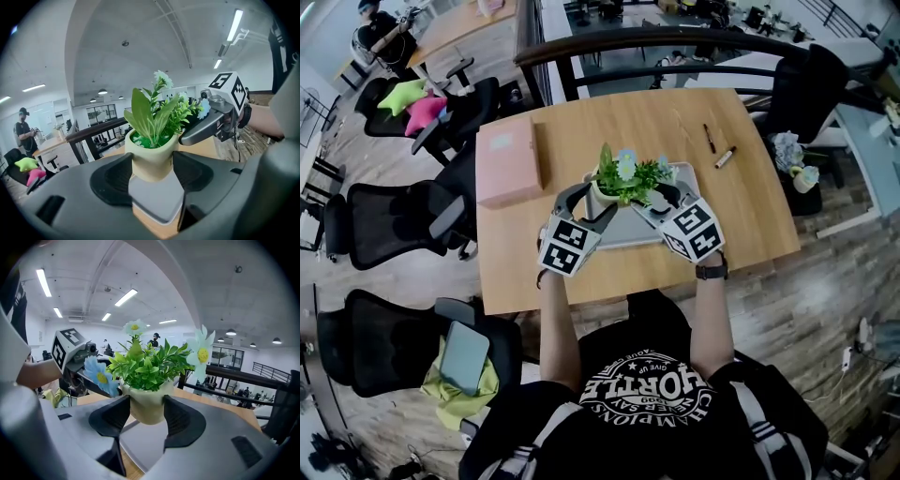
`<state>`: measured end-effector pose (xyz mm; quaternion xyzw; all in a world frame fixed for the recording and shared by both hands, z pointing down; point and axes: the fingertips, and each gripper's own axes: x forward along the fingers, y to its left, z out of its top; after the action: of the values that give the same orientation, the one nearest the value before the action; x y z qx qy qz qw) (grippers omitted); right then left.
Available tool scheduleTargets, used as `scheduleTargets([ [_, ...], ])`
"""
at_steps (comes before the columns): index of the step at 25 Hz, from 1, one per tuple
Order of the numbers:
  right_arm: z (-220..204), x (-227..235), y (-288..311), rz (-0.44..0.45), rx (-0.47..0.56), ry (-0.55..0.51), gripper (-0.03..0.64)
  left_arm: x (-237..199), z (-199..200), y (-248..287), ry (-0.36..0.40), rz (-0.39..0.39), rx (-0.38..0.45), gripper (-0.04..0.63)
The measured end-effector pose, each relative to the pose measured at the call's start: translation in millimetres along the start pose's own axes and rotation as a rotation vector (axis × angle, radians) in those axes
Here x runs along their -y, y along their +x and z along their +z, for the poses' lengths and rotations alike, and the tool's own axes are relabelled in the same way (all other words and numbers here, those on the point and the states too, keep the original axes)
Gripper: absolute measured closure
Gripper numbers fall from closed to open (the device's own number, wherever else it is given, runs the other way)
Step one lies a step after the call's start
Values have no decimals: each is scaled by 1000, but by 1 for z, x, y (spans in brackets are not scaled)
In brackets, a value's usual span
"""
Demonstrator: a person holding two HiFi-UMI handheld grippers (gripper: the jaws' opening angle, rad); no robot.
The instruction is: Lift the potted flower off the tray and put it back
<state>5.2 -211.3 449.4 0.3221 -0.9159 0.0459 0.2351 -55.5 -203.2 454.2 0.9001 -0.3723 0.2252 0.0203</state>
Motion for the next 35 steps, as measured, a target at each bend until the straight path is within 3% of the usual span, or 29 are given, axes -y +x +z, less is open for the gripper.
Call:
scheduleTargets([
  [22, -6, -48, -36, -18, 18, 4, 370, 40, -7, -43, 8, 0, 12, 305],
  [35, -3, -53, -42, -19, 15, -13, 370, 45, -5, -50, 10, 6, 20, 305],
])
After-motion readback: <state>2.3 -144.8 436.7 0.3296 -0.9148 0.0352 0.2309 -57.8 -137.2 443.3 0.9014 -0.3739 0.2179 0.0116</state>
